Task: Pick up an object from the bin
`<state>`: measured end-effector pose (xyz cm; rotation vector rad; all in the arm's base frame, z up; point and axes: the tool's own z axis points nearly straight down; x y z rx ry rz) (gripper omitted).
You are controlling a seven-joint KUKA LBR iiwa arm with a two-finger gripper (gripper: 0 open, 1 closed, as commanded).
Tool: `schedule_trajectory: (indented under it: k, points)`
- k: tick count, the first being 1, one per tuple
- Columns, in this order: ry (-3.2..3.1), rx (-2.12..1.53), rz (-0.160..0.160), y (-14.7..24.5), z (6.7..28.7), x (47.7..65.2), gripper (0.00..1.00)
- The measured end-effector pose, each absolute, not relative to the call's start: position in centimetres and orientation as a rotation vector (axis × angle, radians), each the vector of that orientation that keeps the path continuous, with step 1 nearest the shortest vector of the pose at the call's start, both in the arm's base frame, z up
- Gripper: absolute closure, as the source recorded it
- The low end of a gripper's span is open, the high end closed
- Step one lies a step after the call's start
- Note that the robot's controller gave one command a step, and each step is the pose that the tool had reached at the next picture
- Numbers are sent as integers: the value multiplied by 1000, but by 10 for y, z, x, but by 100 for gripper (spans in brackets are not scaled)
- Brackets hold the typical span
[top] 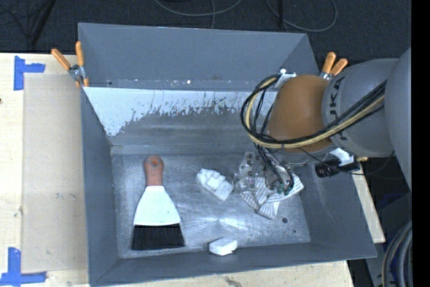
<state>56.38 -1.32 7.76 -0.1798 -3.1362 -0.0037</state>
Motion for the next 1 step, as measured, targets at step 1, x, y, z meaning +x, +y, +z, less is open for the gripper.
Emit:
schedule_trajectory:
  k: [1]
  points:
    - [-3146, -141, -1, -14, 237, 557, 100]
